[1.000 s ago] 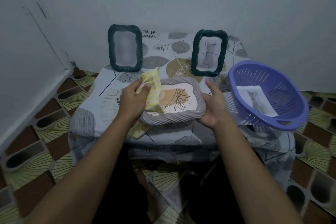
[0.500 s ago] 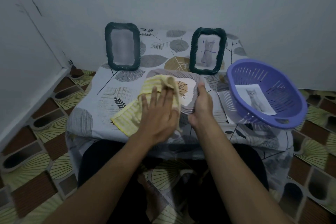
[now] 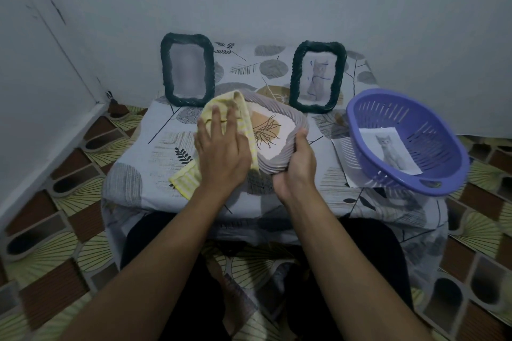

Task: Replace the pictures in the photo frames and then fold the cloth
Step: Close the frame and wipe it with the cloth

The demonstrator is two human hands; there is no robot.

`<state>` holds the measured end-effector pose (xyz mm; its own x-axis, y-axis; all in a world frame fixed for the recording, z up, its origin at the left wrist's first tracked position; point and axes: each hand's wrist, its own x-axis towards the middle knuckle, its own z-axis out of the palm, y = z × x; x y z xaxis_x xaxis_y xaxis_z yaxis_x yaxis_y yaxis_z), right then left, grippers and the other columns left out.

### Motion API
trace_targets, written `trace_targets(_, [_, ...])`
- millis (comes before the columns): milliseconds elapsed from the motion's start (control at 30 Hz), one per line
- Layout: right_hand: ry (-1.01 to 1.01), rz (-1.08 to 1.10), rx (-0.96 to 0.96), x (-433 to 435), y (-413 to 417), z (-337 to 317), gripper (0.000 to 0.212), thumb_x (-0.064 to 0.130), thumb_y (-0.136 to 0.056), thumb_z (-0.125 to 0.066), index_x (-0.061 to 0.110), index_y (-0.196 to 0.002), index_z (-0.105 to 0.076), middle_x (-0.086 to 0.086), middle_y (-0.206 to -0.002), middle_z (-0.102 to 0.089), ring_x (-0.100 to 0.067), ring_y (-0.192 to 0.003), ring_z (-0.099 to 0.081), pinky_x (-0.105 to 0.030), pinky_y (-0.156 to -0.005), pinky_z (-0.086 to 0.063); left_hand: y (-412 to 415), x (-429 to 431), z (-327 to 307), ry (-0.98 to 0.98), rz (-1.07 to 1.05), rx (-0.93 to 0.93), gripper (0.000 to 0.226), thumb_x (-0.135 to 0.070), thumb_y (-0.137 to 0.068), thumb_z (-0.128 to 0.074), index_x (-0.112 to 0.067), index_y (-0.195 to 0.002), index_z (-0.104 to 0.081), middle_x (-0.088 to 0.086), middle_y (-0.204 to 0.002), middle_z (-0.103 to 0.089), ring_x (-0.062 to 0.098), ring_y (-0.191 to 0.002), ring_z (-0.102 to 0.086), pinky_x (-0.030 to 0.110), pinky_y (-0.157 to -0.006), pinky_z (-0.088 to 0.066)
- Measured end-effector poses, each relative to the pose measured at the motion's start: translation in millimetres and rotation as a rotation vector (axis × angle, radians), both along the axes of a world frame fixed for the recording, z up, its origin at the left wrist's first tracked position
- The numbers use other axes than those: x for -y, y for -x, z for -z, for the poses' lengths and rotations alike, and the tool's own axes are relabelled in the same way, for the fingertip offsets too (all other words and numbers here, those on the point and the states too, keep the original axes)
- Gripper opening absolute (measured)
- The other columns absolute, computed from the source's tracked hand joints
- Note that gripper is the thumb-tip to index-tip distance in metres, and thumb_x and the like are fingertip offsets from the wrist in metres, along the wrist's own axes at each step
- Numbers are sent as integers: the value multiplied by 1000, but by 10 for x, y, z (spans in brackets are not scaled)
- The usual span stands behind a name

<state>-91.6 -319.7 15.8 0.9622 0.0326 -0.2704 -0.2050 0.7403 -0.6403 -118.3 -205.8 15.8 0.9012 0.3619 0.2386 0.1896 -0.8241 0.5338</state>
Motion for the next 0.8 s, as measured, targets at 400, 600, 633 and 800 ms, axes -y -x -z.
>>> trace_targets(400, [-63,-165,51,4,130,40,49,36,-107,-31,8,-145,-46,-18,-140,-58,-32,-130,-55,-49,-113,-40,129,117,55,-258,323,-43,58,-63,-94,2,-52,-150,13,-17,-165,8,26,-153,8,68,-114,10])
trace_targets(600, [-108,-191,89,-79,194,-8,49,30,-107,-34,5,-148,-39,-22,-144,-52,-33,-135,-50,-51,-116,-35,-133,-104,-68,-92,47,-161,57,-66,-97,-4,-54,-148,17,-11,-164,19,37,-150,16,71,-111,12])
trace_targets(633, [-95,-192,95,-98,202,-12,48,31,-107,-36,6,-149,-39,-21,-146,-50,-32,-136,-48,-52,-117,-34,-153,-95,-74,-52,38,-174,58,-64,-98,-4,-50,-150,18,-9,-164,20,37,-151,16,70,-113,11])
trace_targets(800, [-42,-181,86,-118,181,-46,44,30,-108,-35,10,-146,-44,-18,-142,-55,-29,-133,-53,-48,-116,-36,-12,148,-19,-42,269,-61,64,-58,-92,5,-40,-152,19,-4,-165,17,28,-152,12,54,-121,6])
